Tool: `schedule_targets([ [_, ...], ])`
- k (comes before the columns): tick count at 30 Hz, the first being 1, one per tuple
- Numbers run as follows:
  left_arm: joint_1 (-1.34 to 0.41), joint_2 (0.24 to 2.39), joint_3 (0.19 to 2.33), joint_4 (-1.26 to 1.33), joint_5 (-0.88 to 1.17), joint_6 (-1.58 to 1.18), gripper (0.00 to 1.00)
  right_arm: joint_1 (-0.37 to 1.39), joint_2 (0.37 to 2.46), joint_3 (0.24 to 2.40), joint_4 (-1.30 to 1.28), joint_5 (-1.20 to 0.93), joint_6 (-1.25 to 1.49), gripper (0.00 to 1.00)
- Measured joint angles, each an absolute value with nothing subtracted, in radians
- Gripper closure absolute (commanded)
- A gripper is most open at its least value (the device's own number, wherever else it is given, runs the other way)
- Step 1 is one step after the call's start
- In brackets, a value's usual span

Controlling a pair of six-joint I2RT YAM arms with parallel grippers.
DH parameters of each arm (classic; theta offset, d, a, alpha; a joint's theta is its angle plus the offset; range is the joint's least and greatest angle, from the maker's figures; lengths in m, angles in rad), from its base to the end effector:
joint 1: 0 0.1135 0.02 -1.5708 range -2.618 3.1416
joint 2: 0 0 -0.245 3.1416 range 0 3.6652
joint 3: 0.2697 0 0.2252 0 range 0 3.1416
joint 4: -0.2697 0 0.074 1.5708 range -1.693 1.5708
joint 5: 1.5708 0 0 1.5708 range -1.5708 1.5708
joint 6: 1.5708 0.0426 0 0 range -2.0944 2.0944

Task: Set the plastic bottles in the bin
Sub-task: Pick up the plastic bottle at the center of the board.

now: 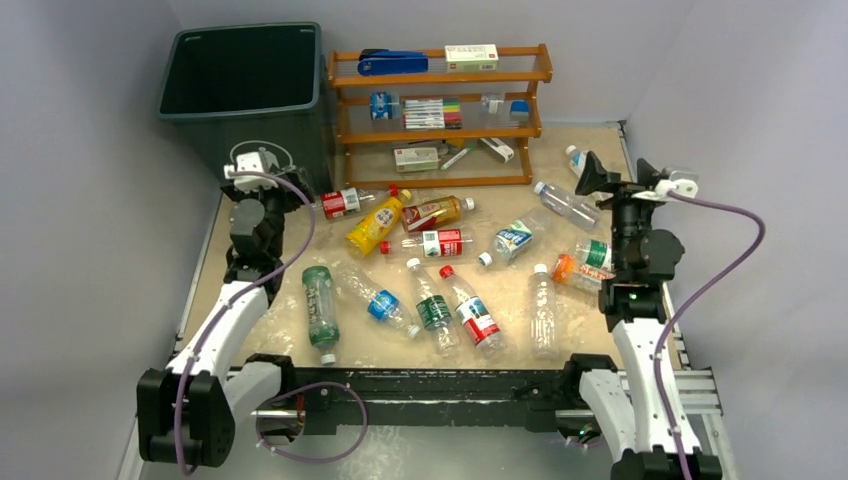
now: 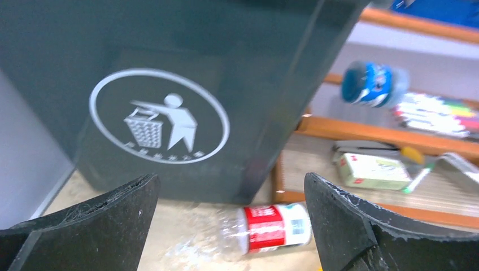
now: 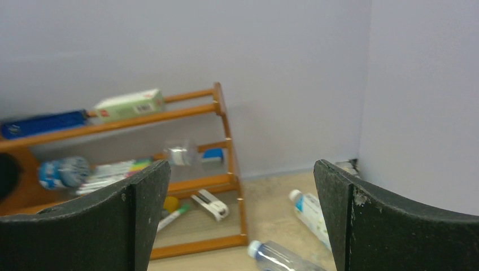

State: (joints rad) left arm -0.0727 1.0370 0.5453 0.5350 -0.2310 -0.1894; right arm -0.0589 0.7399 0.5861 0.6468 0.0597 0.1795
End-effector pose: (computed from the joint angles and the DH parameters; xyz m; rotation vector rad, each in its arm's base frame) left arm 0.2305 -0.0070 0.2798 -0.2720 1.5043 -0.0325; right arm 0.1650 -0.0123 0.3599 0.1816 1.0637 0.0765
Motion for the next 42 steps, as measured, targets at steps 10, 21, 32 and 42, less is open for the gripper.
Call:
schedule_targets([
  [10, -0.073, 1.013, 0.893, 0.041, -0.144, -0.530, 0.01, -0.059, 0.826, 1.031, 0.112, -0.182, 0.357, 0.00],
  [21, -0.073, 0.883, 0.884, -0.209, 0.101, -0.775, 0.01, -0.057, 0.902, 0.939, -0.166, -0.516, 0.431, 0.00],
  [32, -0.120, 1.050, 0.778, -0.345, 0.255, -0.876, 0.01, -0.057, 0.854, 0.850, -0.191, -0.509, 0.434, 0.00],
  [42, -0.195, 1.160, 0.899, -0.482, 0.043, -0.759, 0.01, -0.057, 0.868, 0.752, -0.166, -0.516, 0.446, 0.00],
])
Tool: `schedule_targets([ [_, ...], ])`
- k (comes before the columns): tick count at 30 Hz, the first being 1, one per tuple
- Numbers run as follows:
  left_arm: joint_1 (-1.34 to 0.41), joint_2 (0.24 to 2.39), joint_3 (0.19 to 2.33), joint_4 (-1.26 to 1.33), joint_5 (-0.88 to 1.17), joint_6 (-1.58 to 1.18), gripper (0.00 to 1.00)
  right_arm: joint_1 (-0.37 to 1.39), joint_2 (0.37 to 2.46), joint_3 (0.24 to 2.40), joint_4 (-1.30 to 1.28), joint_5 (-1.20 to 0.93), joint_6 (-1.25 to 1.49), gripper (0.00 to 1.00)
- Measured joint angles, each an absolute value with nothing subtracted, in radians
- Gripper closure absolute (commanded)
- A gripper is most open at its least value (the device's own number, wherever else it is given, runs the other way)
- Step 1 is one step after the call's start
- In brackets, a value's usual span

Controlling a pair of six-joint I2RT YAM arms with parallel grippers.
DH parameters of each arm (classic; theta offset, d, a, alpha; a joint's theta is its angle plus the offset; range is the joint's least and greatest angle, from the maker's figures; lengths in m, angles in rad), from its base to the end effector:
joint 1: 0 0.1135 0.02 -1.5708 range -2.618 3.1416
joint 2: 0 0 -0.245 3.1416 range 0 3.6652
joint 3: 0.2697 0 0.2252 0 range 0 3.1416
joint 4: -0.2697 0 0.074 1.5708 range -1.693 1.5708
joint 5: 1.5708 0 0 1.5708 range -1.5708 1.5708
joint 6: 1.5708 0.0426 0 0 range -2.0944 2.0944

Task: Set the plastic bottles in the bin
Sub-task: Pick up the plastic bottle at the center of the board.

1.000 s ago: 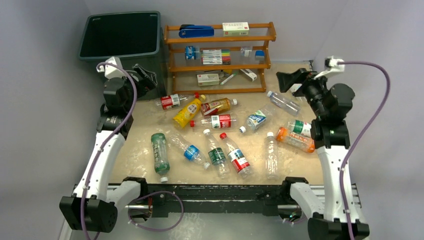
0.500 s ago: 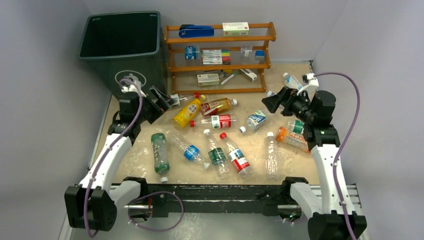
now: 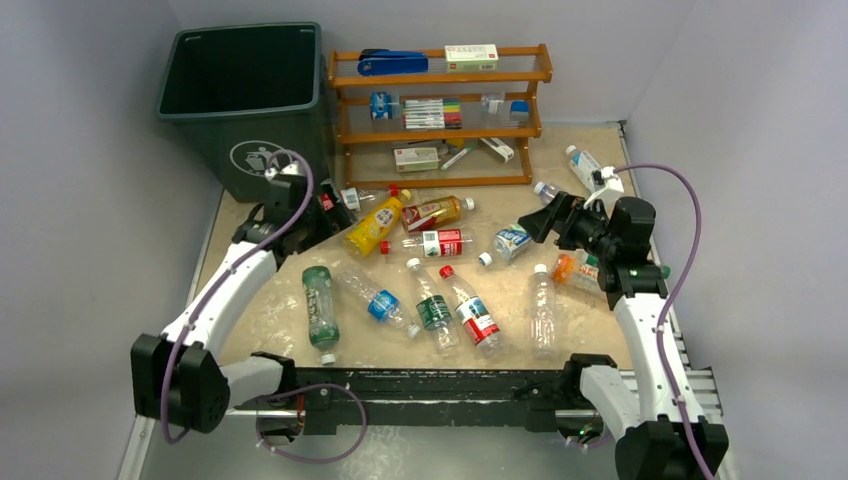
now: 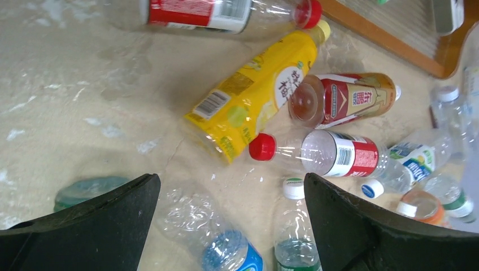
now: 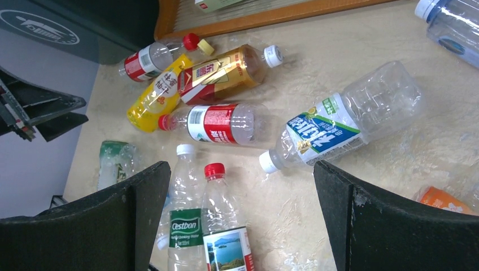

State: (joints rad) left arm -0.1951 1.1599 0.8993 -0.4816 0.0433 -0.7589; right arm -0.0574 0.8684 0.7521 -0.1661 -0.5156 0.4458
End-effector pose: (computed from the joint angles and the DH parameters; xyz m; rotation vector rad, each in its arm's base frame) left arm 0.2285 -0.0470 0.2614 -0.6382 2.2850 -0.5246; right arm 0.1918 0.0100 0.3040 0.1055 1.8782 0.7449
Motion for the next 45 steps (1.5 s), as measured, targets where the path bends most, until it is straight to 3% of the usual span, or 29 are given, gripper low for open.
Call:
schedule_targets([
  [8, -0.383, 1.317, 1.035, -0.517, -0.080, -0.598, 0.01, -0.057, 0.861, 0.742, -0.148, -0.518, 0.450, 0.00],
  [22, -0.387, 1.517, 1.160, -0.528, -0.136, -0.376, 0.01, -0.057, 0.865, 0.684, -0.086, -0.546, 0.482, 0.00],
  [45, -0.396, 1.730, 1.229, -0.546, -0.104, -0.329, 0.00, -0.057, 0.899, 0.626, 0.019, -0.580, 0.525, 0.00],
])
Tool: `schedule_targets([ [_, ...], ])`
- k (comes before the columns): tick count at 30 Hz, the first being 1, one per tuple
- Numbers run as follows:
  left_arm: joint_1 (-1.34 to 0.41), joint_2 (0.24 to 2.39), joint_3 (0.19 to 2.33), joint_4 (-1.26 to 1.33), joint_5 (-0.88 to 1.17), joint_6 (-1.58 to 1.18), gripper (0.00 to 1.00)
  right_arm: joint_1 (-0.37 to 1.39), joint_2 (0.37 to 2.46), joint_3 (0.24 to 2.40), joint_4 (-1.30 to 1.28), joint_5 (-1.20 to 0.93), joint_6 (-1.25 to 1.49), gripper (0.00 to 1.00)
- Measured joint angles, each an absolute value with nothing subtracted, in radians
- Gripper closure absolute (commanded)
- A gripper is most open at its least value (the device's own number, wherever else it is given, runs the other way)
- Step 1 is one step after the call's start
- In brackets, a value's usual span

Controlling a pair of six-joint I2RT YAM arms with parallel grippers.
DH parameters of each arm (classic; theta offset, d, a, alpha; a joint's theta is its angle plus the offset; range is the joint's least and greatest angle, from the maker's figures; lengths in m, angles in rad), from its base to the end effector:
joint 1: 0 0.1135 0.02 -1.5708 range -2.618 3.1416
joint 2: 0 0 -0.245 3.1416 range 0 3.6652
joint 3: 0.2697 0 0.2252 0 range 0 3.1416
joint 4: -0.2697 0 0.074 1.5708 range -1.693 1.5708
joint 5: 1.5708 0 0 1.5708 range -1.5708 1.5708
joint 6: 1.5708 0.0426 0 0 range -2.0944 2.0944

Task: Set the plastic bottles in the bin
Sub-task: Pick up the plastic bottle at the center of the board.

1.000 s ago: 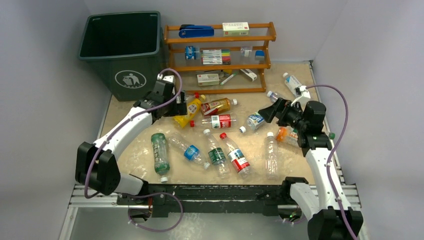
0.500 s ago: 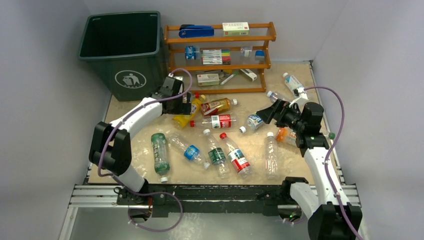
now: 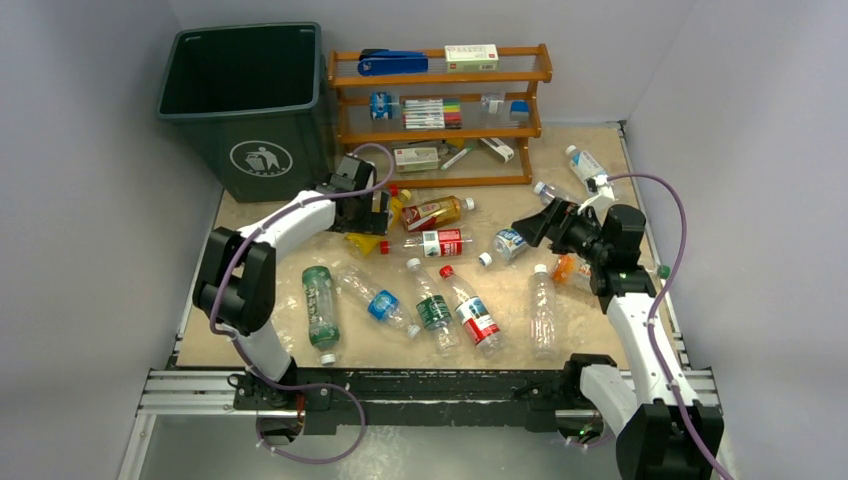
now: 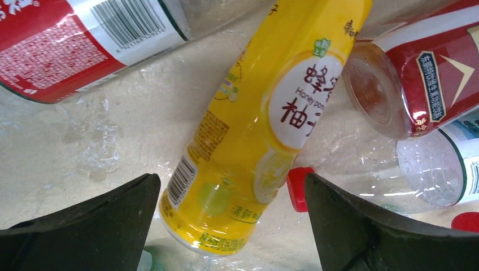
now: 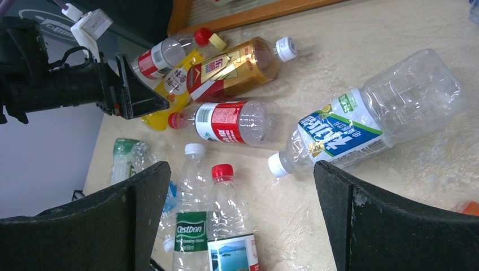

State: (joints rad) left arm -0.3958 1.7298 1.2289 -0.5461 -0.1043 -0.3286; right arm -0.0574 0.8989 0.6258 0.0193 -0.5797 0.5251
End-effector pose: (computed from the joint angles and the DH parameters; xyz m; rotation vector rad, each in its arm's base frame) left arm 0.3119 -0.1255 0.2030 0.0513 2.6130 -0.1207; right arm 0.1998 0.0119 0.2770 0.1203 1.8626 0.8537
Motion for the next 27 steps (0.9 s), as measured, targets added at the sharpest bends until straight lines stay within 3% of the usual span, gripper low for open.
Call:
schedule_targets([
  [15, -0.436, 1.779, 1.213, -0.546, -0.131, -0.330, 0.03, -0.057, 0.924, 0.611, 0.058, -0.595, 0.533, 0.00],
  [24, -0.445, 1.784, 1.213, -0.551, -0.150, -0.340, 0.42, -0.057, 0.924, 0.598, 0.065, -0.595, 0.539, 0.00],
  [27, -0.450, 1.784, 1.214, -0.562, -0.150, -0.345, 0.49, -0.057, 0.925, 0.596, 0.066, -0.595, 0.540, 0.00],
])
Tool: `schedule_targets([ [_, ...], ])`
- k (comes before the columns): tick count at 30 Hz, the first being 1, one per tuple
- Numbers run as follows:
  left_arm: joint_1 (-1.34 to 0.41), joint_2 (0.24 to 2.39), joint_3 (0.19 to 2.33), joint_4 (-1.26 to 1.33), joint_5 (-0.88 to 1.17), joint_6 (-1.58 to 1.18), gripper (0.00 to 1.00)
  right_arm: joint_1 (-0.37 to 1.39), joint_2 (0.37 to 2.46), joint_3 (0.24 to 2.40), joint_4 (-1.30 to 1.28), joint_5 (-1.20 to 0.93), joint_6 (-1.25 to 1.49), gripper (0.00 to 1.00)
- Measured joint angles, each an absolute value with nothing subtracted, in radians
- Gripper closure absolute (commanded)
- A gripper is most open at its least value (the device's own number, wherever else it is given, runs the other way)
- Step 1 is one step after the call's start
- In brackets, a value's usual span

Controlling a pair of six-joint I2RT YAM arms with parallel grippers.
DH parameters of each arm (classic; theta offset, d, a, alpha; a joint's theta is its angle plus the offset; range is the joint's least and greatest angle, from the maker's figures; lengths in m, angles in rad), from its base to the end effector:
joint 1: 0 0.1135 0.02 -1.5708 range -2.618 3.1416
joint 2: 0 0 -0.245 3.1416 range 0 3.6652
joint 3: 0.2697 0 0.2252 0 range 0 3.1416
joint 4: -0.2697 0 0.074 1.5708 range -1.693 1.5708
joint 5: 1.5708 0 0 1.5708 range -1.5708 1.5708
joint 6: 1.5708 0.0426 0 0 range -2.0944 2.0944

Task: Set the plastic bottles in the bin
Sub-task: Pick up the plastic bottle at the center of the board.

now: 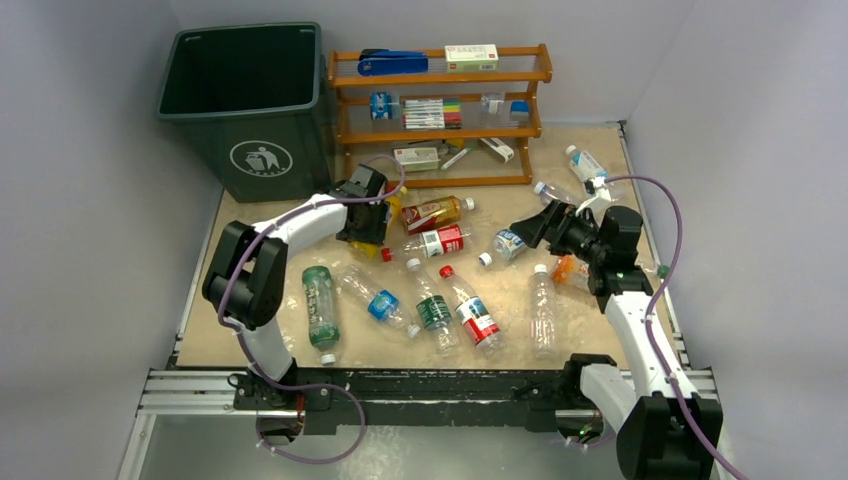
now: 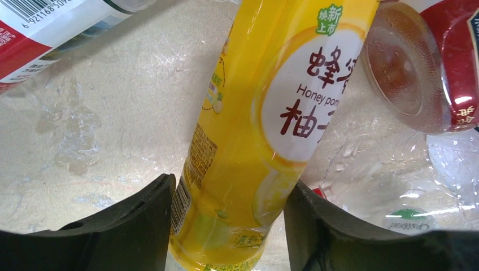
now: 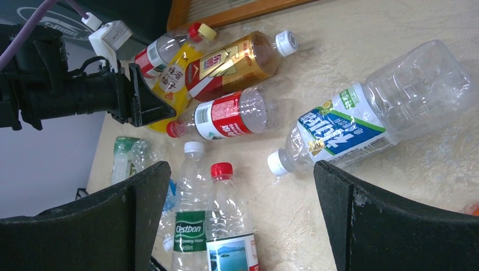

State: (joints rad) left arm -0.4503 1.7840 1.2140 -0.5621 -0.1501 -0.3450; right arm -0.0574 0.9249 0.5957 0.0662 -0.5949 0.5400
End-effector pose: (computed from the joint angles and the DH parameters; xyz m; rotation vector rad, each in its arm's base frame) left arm 0.3055 -0.1406 0.1812 0.0962 2.6786 -0.0456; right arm 0.2039 0.0122 0.2673 0.1275 1.8734 0.8789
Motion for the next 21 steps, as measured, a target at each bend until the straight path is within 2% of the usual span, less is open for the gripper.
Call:
schedule_targets([
  [3, -0.453, 1.782, 1.216, -0.569, -0.149, -0.348, 0.52, -0.057, 0.925, 0.593, 0.067, -0.595, 0.540, 0.00],
  [11, -0.455, 1.703, 1.224, -0.640, -0.144, -0.349, 0.52, -0.057, 0.924, 0.580, 0.067, -0.595, 0.543, 0.00],
  [21, -0.455, 1.561, 1.367, -0.721, -0.130, -0.355, 0.53, -0.057, 0.918, 0.574, 0.067, -0.595, 0.551, 0.00],
])
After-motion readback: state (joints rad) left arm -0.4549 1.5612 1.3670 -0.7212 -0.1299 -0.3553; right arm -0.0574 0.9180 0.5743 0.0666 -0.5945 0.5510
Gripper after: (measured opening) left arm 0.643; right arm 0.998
